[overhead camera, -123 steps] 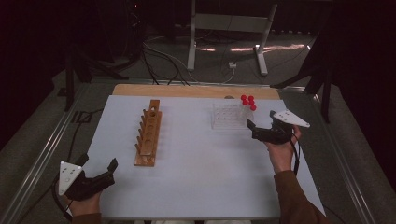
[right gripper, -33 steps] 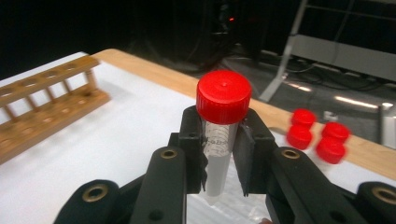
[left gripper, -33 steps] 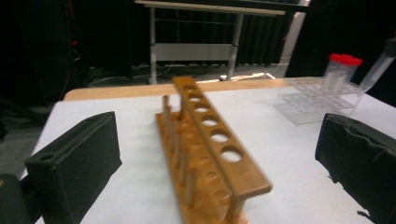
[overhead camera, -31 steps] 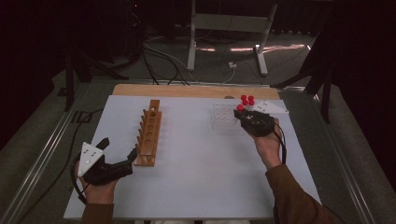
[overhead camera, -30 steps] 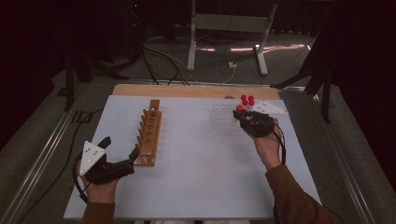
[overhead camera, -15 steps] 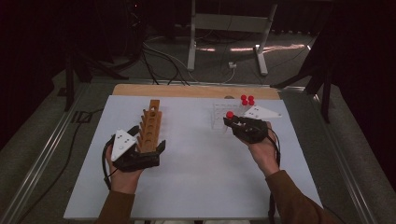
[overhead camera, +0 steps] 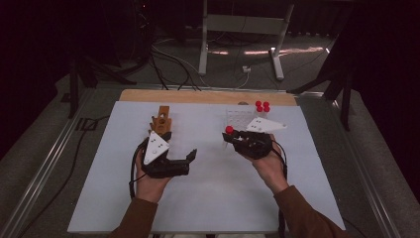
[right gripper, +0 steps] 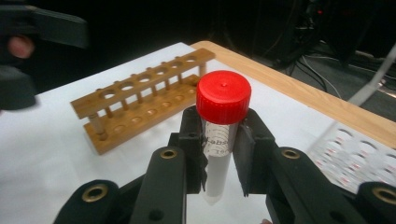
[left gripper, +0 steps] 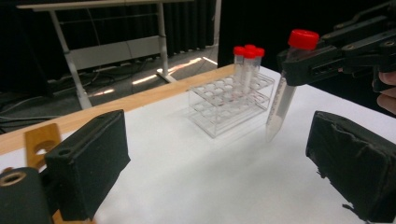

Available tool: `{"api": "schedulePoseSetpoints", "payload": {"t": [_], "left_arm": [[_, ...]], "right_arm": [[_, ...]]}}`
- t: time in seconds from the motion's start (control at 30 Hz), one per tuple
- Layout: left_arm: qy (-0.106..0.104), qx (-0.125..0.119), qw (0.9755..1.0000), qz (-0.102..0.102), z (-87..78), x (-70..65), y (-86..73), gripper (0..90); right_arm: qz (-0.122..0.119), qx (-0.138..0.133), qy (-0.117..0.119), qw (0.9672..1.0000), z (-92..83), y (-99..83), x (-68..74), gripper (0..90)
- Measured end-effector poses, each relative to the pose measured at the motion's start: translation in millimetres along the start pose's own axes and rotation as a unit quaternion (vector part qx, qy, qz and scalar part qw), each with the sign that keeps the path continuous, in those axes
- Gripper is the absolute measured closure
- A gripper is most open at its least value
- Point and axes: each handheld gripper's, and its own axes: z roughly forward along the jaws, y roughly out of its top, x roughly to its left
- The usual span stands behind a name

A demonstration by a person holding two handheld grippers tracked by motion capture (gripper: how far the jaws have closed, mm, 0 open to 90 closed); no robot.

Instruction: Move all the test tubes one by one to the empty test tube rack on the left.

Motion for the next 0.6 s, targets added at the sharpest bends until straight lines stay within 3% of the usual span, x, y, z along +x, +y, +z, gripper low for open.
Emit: {"api": "schedulePoseSetpoints", "payload": {"t": [0.37, 0.6], "left_arm": [[-0.016, 0.009, 0.9998, 0.01, 14.0, -14.9, 1.2, 16.7], [-0.046, -0.001, 0.9989, 0.009, 16.6, -21.3, 18.0, 37.3]], "right_arm": [[-0.022, 0.012, 0.025, 0.9994, 10.1, 4.8, 21.6, 74.4], [-0.033, 0.023, 0.04, 0.9984, 18.8, 1.2, 33.0, 74.5]]}}
